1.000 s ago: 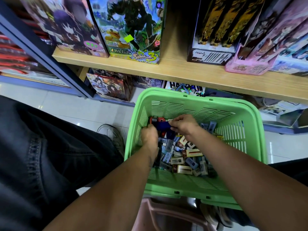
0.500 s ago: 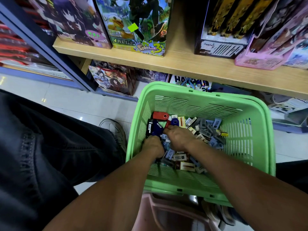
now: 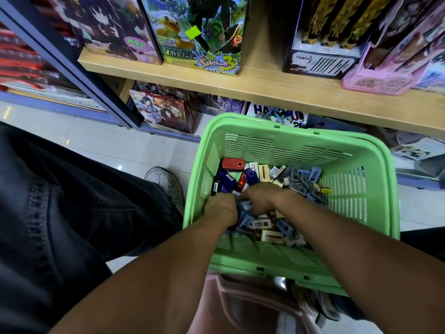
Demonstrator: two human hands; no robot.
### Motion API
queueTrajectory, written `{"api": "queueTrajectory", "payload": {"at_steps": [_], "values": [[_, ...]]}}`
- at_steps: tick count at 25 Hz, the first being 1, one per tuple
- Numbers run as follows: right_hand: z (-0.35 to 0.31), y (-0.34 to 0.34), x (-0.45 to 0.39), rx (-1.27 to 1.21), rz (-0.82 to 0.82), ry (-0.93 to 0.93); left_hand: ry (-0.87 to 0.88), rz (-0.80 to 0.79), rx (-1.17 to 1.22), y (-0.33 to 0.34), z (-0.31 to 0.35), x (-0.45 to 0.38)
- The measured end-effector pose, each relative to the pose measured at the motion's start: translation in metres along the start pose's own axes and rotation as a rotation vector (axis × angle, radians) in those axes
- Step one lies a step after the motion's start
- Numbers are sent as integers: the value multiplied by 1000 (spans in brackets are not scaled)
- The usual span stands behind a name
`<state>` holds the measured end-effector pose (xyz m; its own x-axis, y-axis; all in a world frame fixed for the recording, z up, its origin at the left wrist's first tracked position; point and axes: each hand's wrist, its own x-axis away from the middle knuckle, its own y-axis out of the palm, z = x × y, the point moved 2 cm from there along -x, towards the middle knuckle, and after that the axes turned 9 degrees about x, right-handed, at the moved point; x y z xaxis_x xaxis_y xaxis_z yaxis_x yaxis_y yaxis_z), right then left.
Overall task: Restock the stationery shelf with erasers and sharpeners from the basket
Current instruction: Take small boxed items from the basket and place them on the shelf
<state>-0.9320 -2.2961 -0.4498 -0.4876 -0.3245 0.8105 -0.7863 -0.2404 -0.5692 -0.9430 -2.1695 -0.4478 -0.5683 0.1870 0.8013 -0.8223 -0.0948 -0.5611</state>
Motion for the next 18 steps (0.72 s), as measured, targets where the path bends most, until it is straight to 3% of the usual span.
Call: {"api": "queueTrajectory", "payload": {"at_steps": [5,9,13,18], "values": [[-7,12,7,-25,-129,-38,-21,-354,229,-7,-4,1],[-8,10,3,-61,-256,-71,-50,-411,475,-11,-2,13],[-7,7,13,-76,-265,-120,-27,-422,677,-5,7,29],[24,3,33,127,-371,-14,67,-516,871,12,47,44]]}}
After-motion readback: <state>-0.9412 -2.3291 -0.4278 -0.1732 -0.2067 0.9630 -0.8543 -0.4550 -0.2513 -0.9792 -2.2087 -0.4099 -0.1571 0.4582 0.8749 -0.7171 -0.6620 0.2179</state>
